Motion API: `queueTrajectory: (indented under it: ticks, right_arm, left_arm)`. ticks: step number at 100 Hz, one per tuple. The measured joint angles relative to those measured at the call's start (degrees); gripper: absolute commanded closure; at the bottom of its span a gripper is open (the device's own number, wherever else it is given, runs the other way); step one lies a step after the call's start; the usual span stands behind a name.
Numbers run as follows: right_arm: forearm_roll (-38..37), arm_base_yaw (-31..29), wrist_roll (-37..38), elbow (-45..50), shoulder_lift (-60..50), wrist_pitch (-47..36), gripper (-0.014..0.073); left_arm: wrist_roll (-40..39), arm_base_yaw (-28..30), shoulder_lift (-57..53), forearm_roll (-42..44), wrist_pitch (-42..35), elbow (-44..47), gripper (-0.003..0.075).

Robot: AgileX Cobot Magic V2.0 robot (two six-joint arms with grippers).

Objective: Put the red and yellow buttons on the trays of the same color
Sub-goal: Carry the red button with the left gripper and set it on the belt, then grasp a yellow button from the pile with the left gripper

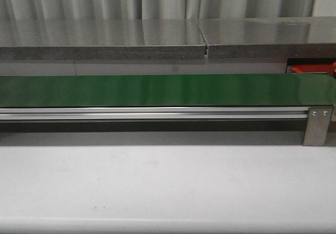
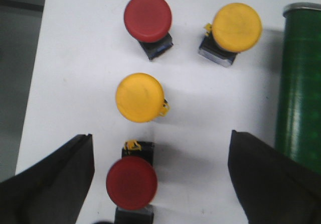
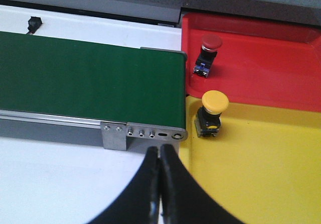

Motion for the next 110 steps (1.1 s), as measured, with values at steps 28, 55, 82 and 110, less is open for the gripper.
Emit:
queueTrajectory:
  ticks: [28, 55, 82, 110]
  right_arm:
    - [0.0, 0.0, 0.0, 0.0, 0.0, 0.0, 0.0662]
    - [0.0, 0.0, 0.0, 0.0, 0.0, 0.0, 0.0662]
    - [0.0, 0.0, -0.1, 0.0, 0.0, 0.0, 0.0662]
    - [0.0, 0.0, -0.1, 0.0, 0.0, 0.0, 0.0662]
  left_arm:
    - [0.9, 0.0, 2.8, 0.0, -5.5, -0.1, 0.0174]
    - [0.9, 0.0, 8.2, -0.8, -8.3, -0.1, 0.0174]
    - [1.0, 0.0, 11.2, -2.2, -10.2, -0.1, 0.0267]
    - [1.2, 0.0, 11.2, -2.4, -11.8, -0.1, 0.0573]
